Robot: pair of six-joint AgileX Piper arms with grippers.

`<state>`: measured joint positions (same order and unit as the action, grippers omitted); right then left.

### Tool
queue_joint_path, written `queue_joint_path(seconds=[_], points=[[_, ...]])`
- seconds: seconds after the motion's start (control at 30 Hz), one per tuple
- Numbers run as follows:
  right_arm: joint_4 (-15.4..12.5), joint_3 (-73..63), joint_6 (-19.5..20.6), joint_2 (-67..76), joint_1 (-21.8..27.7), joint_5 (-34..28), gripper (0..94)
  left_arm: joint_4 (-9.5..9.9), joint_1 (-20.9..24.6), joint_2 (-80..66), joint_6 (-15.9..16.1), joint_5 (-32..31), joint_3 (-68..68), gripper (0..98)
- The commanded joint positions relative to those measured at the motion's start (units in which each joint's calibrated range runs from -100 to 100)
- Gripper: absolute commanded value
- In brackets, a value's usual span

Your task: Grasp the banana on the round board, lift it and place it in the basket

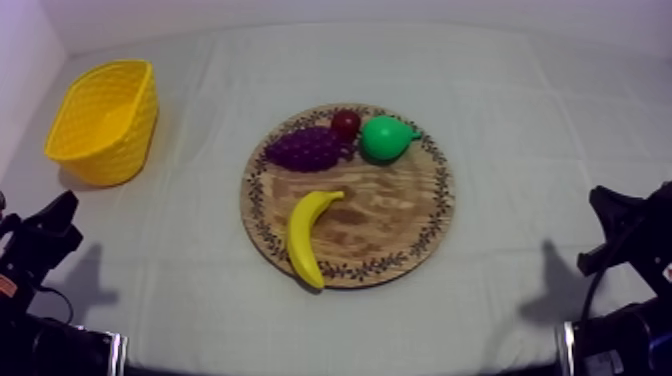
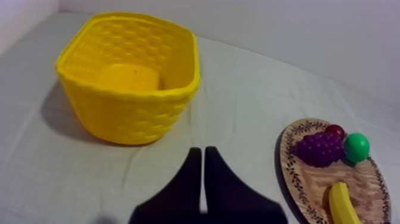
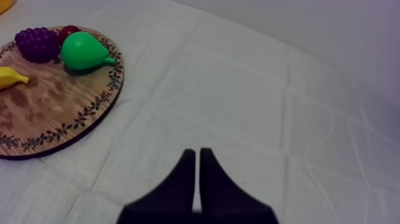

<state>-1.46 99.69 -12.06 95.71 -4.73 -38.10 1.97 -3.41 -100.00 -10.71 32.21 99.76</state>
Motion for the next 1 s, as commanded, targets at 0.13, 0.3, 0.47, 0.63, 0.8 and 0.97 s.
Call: queue_joint_path(seconds=[0.13, 0.3, 0.47, 0.63, 0.8, 0.97], points=[[0.0, 0.0, 0.0, 0.0, 0.0, 0.0, 0.5, -0.04, 0.2, 0.0, 10.9, 7.0, -1.9, 0.3], [0.0, 0.0, 0.0, 0.0, 0.0, 0.0, 0.5, -0.04, 0.2, 0.0, 10.8, 7.0, -1.9, 0.3], [0.0, 0.0, 0.0, 0.0, 0.0, 0.0, 0.5, -0.04, 0.1, 0.0, 10.8, 7.0, -1.9, 0.3], [0.0, 0.0, 0.0, 0.0, 0.0, 0.0, 0.5, 0.00, 0.2, 0.1, 10.0, 7.0, -2.0, 0.3], [0.0, 0.0, 0.0, 0.0, 0.0, 0.0, 0.5, 0.05, -0.2, 3.3, 8.0, 9.9, -9.5, 0.2], [0.0, 0.0, 0.0, 0.0, 0.0, 0.0, 0.5, 0.28, -3.4, 13.9, 3.4, 15.6, -25.2, 0.2]])
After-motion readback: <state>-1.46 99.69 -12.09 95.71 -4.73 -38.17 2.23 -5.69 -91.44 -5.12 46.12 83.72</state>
